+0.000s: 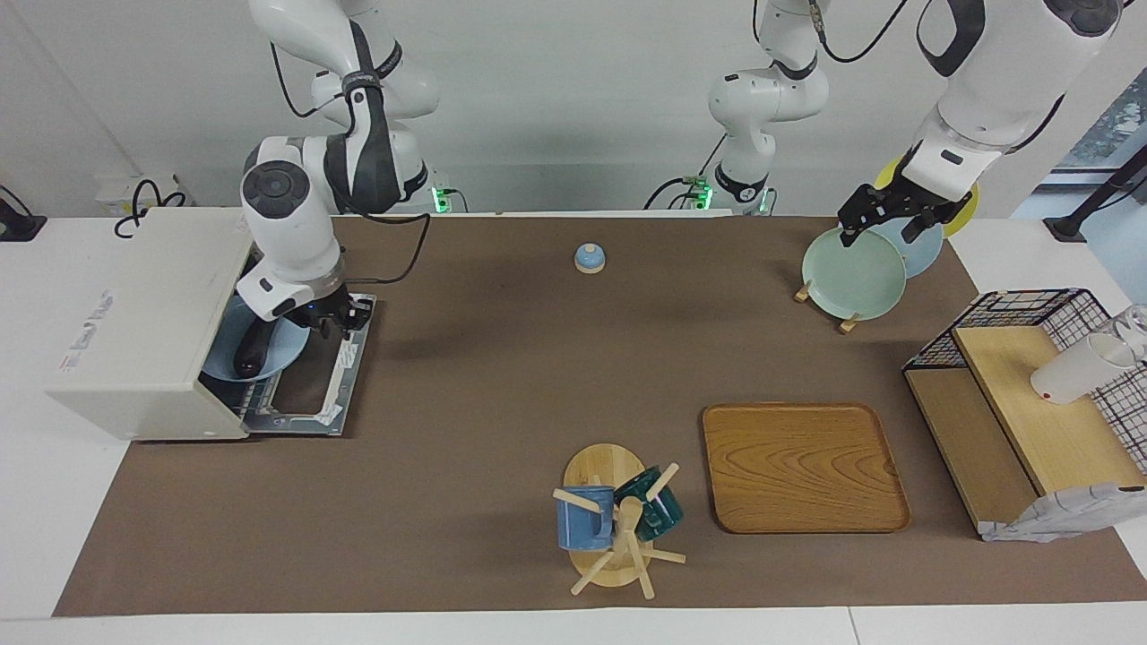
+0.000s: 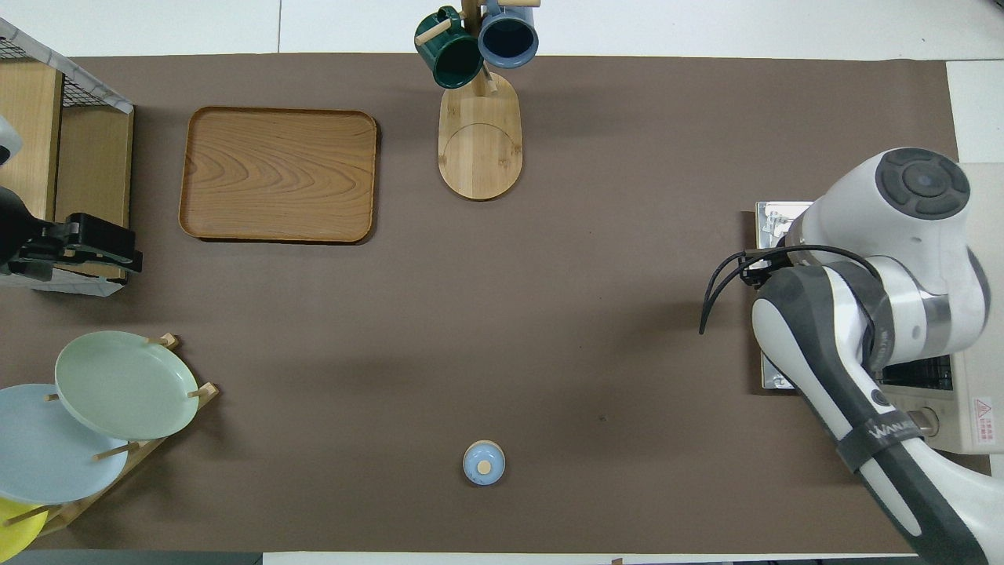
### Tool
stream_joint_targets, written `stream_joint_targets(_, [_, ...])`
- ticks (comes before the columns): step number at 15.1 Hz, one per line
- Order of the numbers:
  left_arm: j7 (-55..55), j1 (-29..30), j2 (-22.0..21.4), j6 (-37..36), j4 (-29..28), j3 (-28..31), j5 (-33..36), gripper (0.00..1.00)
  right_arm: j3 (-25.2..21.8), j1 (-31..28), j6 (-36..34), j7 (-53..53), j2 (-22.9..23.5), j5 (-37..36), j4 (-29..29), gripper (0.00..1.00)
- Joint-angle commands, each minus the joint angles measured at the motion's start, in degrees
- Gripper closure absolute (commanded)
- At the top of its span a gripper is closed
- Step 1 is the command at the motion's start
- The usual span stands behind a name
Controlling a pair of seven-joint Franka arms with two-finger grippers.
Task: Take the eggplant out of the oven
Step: 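Reach the right gripper into the toaster oven toward the blue plate, then grasp the light blue plate inside the oven with the right gripper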
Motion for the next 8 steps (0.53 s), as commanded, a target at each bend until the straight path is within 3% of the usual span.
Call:
stream_joint_targets(1, [0.4, -0.2, -0.5, -1.1, 0.2, 0.4, -0.3, 0.0, 0.3, -3.5, 0.9, -3.3, -1.2, -0.9, -3.3, 0.67])
stream_joint_targets(5, [0.4, -0.2, -0.5, -1.1, 0.2, 0.4, -0.3, 0.0, 0.3, -5.5, 8.2, -4.9, -2.7, -0.9, -9.2, 0.67])
stream_joint_targets(8, [0.4, -0.2, -0.5, -1.1, 0.2, 0.4, -0.3, 0.0, 0.3, -5.6, 10.1, -4.9, -2.9, -0.9, -10.1, 0.69])
